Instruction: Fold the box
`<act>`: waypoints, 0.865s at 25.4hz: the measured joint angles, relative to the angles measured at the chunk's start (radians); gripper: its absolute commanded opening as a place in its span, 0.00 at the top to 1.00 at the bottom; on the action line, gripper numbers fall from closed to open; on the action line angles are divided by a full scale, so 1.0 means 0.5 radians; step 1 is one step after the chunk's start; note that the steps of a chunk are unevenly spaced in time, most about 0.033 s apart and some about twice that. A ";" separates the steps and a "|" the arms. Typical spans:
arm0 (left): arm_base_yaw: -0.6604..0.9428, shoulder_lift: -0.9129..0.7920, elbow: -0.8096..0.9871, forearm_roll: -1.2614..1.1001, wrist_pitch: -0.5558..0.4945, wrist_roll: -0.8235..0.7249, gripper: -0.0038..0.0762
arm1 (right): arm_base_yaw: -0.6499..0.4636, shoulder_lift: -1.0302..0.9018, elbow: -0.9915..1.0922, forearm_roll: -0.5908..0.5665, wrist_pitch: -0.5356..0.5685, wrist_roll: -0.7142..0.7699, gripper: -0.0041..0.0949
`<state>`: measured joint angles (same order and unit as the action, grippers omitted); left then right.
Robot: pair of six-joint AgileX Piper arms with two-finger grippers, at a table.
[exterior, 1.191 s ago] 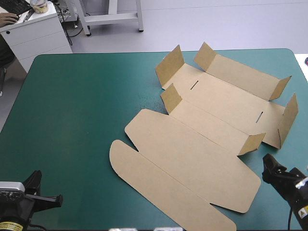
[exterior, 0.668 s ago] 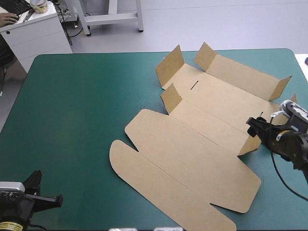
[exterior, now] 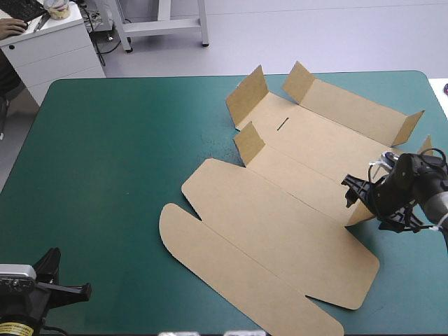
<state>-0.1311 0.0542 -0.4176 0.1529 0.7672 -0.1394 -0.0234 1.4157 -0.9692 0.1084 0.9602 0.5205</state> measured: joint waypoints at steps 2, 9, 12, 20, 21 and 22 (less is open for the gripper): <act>0.000 0.000 0.000 0.000 0.000 0.000 0.96 | -0.133 0.011 0.000 0.135 -0.003 -0.128 0.93; 0.000 0.000 0.000 0.000 0.000 0.000 0.96 | -0.296 0.011 -0.008 0.321 0.002 -0.350 0.98; 0.000 0.000 0.000 0.000 0.000 0.000 0.96 | -0.296 0.011 -0.010 0.356 -0.003 -0.462 0.98; 0.000 0.000 0.000 0.000 0.000 0.000 0.96 | -0.290 0.048 -0.188 0.439 -0.001 -1.136 0.98; 0.000 0.000 0.000 0.000 0.000 0.000 0.96 | -0.277 0.071 -0.221 0.439 0.008 -1.226 0.98; 0.000 0.000 0.000 0.000 0.000 0.000 0.96 | -0.255 0.100 -0.263 0.439 0.018 -1.310 0.98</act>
<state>-0.1311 0.0542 -0.4176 0.1529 0.7672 -0.1394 -0.1510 1.4658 -1.1009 0.3277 0.9693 -0.1347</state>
